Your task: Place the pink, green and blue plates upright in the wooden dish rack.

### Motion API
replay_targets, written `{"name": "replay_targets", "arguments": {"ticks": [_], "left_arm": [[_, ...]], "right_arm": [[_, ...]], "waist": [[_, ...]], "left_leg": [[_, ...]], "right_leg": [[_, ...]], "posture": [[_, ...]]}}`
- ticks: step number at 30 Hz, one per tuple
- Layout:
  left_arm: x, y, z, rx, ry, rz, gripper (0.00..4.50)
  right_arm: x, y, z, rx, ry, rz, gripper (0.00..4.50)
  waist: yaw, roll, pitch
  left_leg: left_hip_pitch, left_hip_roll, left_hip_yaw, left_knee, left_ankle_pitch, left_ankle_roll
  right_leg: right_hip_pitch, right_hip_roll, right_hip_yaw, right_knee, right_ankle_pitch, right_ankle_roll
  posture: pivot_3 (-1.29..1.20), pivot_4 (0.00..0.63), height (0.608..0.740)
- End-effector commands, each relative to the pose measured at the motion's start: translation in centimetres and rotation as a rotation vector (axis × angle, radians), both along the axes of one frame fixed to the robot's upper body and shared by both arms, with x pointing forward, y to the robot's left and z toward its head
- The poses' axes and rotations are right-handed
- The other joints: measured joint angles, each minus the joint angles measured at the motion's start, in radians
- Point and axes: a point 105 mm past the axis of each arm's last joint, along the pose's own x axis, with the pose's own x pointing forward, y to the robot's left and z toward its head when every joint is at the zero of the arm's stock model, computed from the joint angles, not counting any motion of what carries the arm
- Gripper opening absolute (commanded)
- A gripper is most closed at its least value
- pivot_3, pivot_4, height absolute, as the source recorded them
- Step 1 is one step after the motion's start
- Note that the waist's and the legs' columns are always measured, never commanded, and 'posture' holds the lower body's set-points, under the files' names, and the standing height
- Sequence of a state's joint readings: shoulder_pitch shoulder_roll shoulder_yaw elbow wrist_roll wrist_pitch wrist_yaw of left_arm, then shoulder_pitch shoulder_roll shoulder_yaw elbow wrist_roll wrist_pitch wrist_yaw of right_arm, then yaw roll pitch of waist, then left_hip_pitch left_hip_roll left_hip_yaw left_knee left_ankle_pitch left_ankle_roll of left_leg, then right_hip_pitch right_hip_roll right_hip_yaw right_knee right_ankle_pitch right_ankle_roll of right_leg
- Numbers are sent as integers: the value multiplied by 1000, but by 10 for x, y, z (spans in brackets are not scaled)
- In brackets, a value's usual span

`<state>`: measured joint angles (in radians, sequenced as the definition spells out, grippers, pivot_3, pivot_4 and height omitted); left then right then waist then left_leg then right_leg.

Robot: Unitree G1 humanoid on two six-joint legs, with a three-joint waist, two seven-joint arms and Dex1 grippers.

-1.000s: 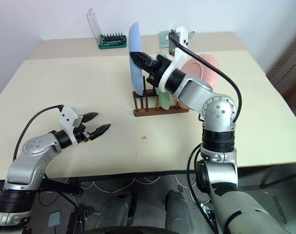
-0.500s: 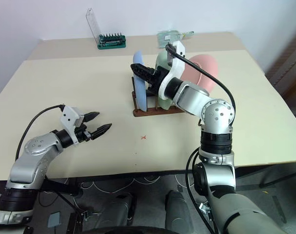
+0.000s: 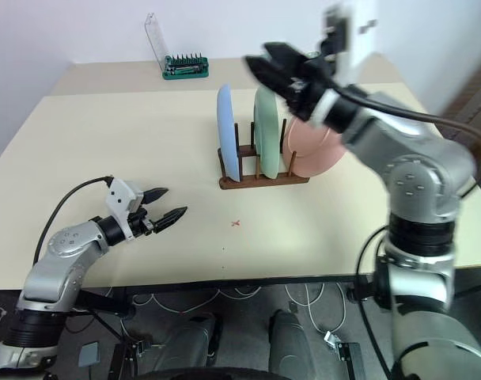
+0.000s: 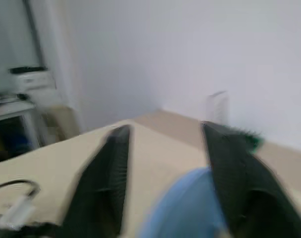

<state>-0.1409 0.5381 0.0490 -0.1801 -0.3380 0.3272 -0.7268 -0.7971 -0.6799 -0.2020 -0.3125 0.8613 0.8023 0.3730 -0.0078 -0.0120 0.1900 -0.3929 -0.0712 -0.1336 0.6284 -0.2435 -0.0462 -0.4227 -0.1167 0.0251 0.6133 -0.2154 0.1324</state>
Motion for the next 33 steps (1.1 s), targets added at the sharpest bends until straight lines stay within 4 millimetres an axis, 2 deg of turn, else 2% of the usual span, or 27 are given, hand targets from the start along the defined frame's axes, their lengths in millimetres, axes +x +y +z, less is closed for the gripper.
{"name": "replay_targets", "arguments": {"ticks": [1, 4, 7, 10, 13, 15, 17, 21, 25, 31, 33], "left_arm": [[-10, -30, 14, -19, -38, -135, 3748], [-15, -43, 13, -24, -28, -195, 3748], [-21, -69, 20, -49, -35, -297, 3748], [-21, -82, 23, -48, -39, -337, 3748], [-18, -80, 24, -41, -42, -323, 3748], [-18, -77, 25, -38, -43, -311, 3748], [-18, -76, 25, -36, -42, -305, 3748], [-20, -66, 22, -30, -35, -260, 3748], [-22, -67, 28, -31, -39, -249, 3748], [-20, -70, 36, -34, -42, -246, 3748], [-20, -71, 37, -34, -41, -245, 3748]], "right_arm": [[17, -83, -8, -82, 4, -374, 24], [22, -116, -18, -164, 23, -536, 24], [22, -141, -48, -385, 64, -658, 24], [26, -139, -77, -464, 116, -635, 24], [30, -118, -89, -474, 119, -536, 24], [32, -104, -90, -458, 108, -478, 24], [32, -98, -89, -454, 96, -451, 24], [21, -65, -75, -422, 22, -294, 24], [22, -70, -76, -446, 34, -312, 24], [32, -108, -84, -458, 99, -477, 24], [32, -112, -85, -460, 107, -493, 24]], "waist": [[1, 0, 0], [-9, 1, 0], [-12, 3, 0], [-12, 3, 0], [-14, 3, 0], [-12, 3, 0], [-7, 3, 0], [-5, 2, 0], [-3, 2, 1], [-4, 2, 1], [-4, 2, 1]], "left_leg": [[0, 0, 0, 1, 0, 0], [0, 0, 2, 1, 0, 0], [1, 1, 3, -1, 0, 0], [1, 1, 4, 0, 0, 0], [1, 1, 4, 1, 0, 0], [1, 1, 4, 0, 0, 0], [1, 1, 4, 1, 0, 0], [0, 1, 3, 1, 0, 0], [0, 0, 2, 1, 0, 0], [0, 0, 2, 1, 0, 0], [0, 0, 2, 1, 0, 0]], "right_leg": [[0, 0, 0, -1, 0, 0], [1, -1, 1, -1, 0, 0], [0, 0, 1, 0, 0, 0], [0, 0, 1, 0, 0, 0], [0, 0, 2, 0, 0, 0], [0, 0, 2, 0, 0, 0], [0, 0, 2, 0, 0, 0], [0, 0, 2, -1, 0, 0], [1, 0, 1, -1, 0, 0], [1, 0, 1, -1, 0, 0], [1, 0, 1, -1, 0, 0]], "posture": [[0, 150, 740], [0, 150, 740], [0, 150, 740], [0, 150, 740], [0, 150, 740], [0, 150, 740], [0, 150, 740], [0, 150, 740], [0, 150, 740], [0, 150, 740], [0, 150, 740]]}}
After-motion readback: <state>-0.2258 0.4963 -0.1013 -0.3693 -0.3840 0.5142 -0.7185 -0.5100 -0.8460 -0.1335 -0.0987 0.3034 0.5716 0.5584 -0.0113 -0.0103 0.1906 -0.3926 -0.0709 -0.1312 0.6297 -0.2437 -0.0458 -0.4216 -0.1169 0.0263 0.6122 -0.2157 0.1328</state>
